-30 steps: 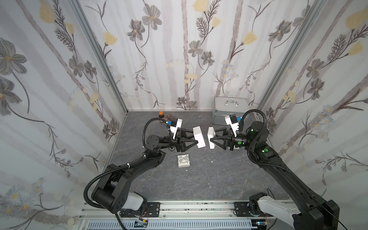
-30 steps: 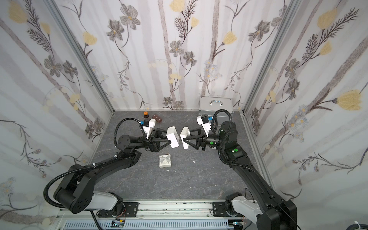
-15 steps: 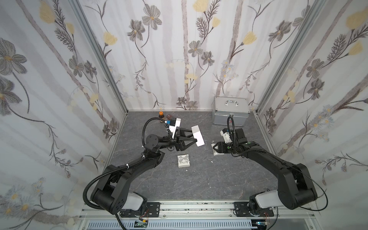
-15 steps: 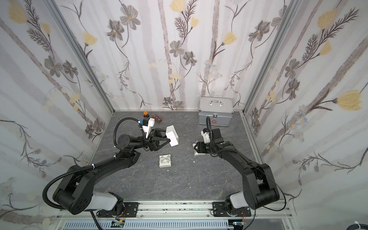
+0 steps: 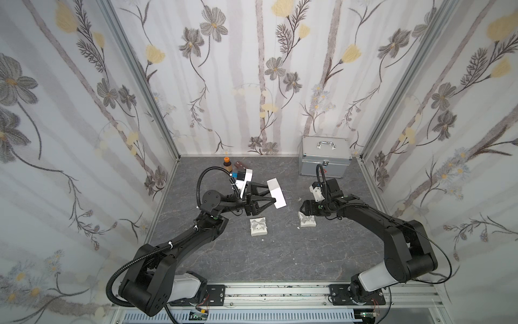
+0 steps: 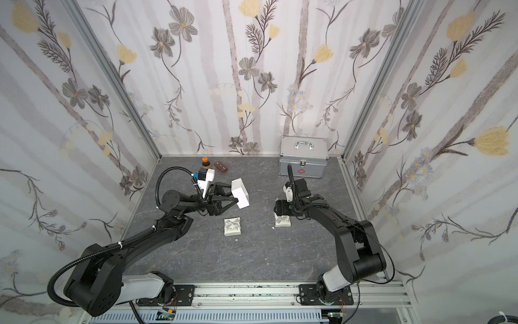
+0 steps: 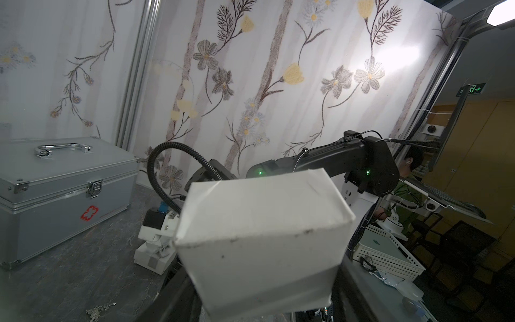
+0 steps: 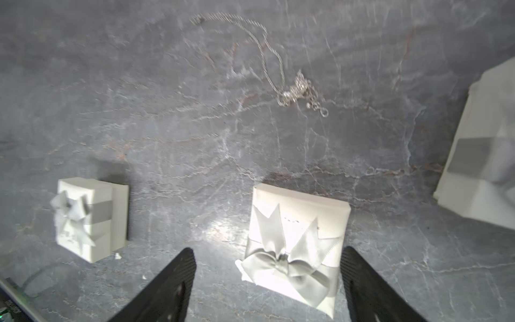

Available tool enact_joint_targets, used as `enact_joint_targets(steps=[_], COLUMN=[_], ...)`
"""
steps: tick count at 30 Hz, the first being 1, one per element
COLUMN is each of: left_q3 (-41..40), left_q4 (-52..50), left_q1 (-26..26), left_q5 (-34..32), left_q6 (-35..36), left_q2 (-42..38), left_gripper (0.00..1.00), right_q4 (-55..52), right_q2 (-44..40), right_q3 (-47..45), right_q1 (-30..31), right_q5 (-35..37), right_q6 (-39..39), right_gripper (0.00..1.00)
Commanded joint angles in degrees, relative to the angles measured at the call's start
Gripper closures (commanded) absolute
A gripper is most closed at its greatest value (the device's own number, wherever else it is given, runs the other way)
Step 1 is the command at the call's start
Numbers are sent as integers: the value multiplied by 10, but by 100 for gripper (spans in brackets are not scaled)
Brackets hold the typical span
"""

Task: Take the necklace out of the lift-off lid jewelry box
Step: Place the lid at the center of the board, then place the jewelry box at the center of the board.

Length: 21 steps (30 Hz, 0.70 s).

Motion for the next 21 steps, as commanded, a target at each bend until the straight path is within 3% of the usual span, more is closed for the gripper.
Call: enact_joint_targets(steps=[1, 4, 8, 12, 21], left_q3=[0, 0, -2, -1, 5], left_q4=[-6, -6, -5, 12, 54], left_q1=[0, 0, 0, 0, 0], left_q5=[2, 7, 17, 38, 79], left_q6=[18, 16, 16, 4, -33], left_q2=[-5, -8, -11, -9, -7], left_gripper=[38, 37, 35, 35, 34], right_q4=[42, 109, 261, 317, 327], right_q2=[-60, -121, -181, -189, -157], right_q3=[15, 23, 11, 17, 50], right_q1=[0, 0, 2, 18, 90], right_q5=[-102, -228, -360, -403, -427], right_q6=[-34, -28, 51, 76, 55], right_gripper=[26, 33, 43, 51, 52])
